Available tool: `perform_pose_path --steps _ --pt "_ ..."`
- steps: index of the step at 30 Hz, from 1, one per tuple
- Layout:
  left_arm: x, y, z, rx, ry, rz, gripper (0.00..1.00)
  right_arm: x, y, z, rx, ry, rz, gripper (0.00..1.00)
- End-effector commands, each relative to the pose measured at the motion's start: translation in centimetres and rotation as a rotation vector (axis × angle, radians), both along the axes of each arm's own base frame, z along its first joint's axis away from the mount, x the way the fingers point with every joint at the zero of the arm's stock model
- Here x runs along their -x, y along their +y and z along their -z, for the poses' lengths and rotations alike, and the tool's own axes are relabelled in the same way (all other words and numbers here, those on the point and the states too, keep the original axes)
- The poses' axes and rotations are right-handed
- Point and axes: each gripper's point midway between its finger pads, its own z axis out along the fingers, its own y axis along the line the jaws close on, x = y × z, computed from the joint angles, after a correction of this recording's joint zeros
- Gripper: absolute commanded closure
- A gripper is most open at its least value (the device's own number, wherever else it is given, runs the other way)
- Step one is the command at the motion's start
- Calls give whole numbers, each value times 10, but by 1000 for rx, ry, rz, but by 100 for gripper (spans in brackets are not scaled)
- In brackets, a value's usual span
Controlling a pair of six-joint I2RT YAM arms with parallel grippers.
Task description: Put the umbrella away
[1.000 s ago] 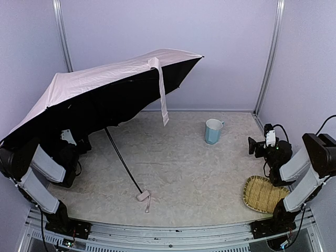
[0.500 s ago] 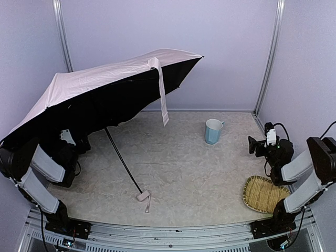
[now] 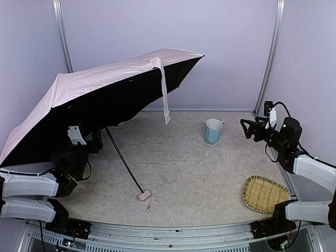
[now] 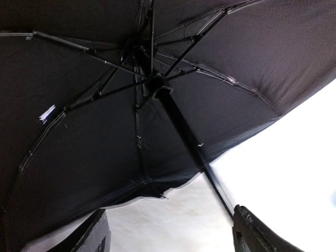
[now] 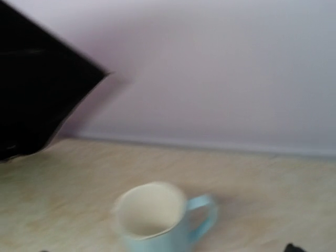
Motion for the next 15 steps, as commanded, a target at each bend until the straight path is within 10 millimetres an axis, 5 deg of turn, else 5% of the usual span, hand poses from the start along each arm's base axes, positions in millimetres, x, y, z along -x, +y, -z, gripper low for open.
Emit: perform_pose_path --steps 1,8,12,15 --pt "18 -1 17 183 176 -31 24 20 40 5 -75 135 -152 6" --pt "63 -66 39 466 221 337 13 38 88 17 -61 201 -289 7" --pt "54 -95 41 365 233 384 6 46 109 17 -59 215 -355 7" --pt "34 -99 53 348 267 299 6 54 122 19 -50 223 -389 7"
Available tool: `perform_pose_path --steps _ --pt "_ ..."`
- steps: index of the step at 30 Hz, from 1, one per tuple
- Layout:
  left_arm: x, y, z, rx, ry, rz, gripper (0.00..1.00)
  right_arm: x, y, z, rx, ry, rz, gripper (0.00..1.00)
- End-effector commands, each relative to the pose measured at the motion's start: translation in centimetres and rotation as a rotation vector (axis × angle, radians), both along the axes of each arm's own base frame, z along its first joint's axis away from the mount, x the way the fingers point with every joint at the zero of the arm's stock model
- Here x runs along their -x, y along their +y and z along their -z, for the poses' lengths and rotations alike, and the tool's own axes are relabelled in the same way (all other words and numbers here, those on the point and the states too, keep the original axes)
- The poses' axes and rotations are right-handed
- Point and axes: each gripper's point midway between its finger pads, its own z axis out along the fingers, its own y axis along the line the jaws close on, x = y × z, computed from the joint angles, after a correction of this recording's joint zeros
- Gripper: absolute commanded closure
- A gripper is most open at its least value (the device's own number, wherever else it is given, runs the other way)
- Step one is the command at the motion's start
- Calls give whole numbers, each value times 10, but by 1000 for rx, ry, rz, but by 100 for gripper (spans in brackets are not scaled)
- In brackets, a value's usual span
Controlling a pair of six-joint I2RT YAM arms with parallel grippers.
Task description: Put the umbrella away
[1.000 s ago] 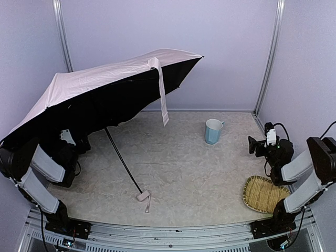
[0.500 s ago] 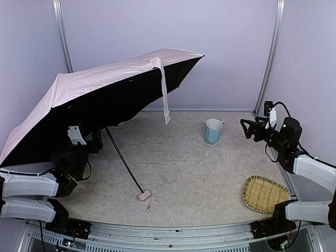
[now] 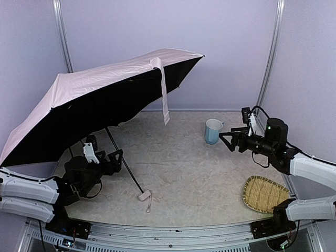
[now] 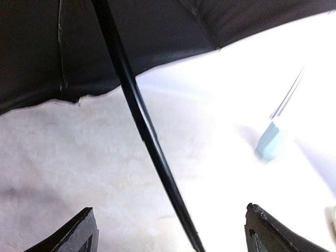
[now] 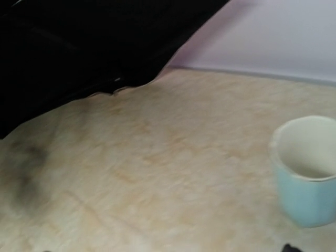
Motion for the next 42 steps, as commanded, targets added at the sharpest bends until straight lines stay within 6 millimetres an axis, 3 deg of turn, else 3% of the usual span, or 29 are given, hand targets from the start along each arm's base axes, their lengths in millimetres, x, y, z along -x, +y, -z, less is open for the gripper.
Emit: perform_pose_path --steps 1,4,9,14,19,24,29,35,38,42 --pt "-24 -15 -8 52 4 -51 7 11 22 -6 -7 9 -66 7" --pt "-34 -20 4 93 40 -68 14 17 28 -4 -3 14 -83 7" --pt "-44 -33 22 162 104 -24 35 23 25 -7 -20 6 -68 7" --pt "-33 -56 11 240 103 92 72 32 23 -19 -45 -27 -83 7" --pt "-29 -70 -7 311 60 169 100 35 19 -3 -36 8 -65 7" --pt "-23 -89 -29 345 26 248 100 36 18 5 -5 42 -60 7" --pt "-3 -117 -83 426 -64 393 100 47 21 -15 -15 -1 -98 7" --pt "43 -167 -155 488 -204 659 100 71 40 -63 -82 -97 -227 8" --pt "73 -190 -175 538 -245 819 100 93 51 -100 -210 -175 -356 8" --pt "108 -226 -186 550 -266 1006 100 112 58 -140 -339 -261 -465 8"
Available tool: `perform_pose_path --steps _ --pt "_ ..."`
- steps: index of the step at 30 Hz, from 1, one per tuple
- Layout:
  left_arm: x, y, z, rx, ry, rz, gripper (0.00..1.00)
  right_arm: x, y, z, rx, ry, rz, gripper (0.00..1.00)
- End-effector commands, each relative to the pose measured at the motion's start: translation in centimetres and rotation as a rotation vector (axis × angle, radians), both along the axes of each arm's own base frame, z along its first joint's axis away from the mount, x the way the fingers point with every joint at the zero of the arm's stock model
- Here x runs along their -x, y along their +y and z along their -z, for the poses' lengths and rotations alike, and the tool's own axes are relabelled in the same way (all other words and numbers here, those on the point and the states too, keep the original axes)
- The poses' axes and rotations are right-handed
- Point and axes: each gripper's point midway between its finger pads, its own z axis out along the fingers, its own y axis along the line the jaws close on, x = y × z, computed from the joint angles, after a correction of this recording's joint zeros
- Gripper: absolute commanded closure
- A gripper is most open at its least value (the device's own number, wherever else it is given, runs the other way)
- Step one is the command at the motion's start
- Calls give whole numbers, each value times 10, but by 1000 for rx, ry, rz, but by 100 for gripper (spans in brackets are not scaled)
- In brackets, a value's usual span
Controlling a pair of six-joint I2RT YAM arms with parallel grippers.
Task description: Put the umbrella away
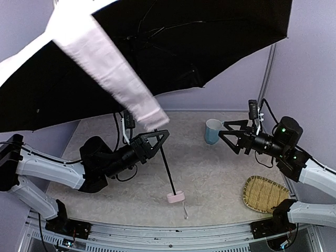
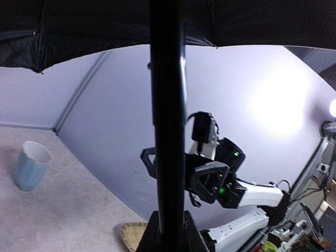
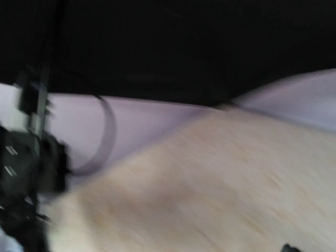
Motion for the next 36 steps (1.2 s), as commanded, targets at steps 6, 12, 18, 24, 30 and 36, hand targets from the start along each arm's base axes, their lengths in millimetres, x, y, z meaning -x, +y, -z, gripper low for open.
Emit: perform_pose_path --steps 6,12,18,24,30,36 --pt "81 -61 -34 54 -225 356 100 42 26 -113 -256 -230 -256 8" --pt "105 -69 -30 47 -271 424 100 46 61 -145 -290 -267 -360 6" --pt "111 -79 -25 39 -259 452 100 52 95 -159 -310 -294 -398 5" --pt "114 -80 -20 27 -256 462 100 51 120 -159 -314 -274 -430 16" --pt "117 -79 -15 14 -261 475 100 35 122 -151 -321 -222 -364 63" --pt "119 -81 -11 3 -261 493 100 26 127 -147 -299 -183 -336 92"
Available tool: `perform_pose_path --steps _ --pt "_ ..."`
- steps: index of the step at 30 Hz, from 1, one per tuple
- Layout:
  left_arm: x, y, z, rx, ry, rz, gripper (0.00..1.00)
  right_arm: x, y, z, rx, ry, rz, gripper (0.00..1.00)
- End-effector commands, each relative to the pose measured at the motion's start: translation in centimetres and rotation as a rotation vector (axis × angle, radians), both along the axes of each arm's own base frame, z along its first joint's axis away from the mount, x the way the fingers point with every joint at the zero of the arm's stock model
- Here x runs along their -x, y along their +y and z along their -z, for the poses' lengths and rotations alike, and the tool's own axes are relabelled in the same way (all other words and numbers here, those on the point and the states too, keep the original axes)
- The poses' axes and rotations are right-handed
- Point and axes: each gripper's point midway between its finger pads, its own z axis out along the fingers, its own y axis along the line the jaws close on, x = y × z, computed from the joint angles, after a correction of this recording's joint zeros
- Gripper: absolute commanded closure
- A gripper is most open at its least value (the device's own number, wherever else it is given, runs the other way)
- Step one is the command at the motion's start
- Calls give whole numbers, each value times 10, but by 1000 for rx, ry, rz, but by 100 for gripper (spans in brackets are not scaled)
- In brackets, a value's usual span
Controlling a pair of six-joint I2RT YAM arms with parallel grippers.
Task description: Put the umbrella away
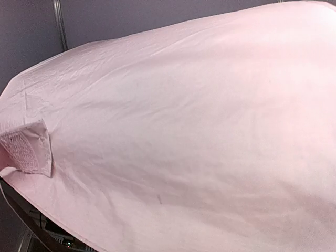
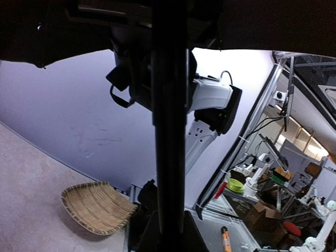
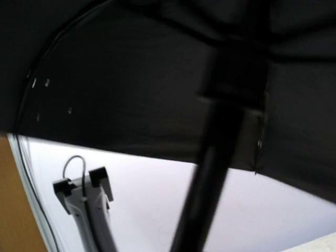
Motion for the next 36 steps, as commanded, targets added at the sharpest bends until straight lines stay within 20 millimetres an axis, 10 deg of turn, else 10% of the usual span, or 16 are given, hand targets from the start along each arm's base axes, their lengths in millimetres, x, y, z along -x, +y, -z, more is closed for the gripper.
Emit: perform_pose_path --steps 1,7,13,18,29,36 --pt "18 4 -24 82 -97 50 100 -16 2 -3 0 10 81 96" --pt "9 7 -12 55 -71 20 99 -51 -14 4 -4 149 285 100" --pt "-19 8 12 -15 12 -76 50 -78 -32 19 12 227 471 100" --pt "-58 4 51 -191 76 -290 36 -118 -46 45 116 286 717 100" --pt "-118 29 128 -466 62 -677 30 -146 -32 67 212 303 882 100" --pt "-122 18 147 -486 39 -680 30 -148 -23 72 212 315 861 100"
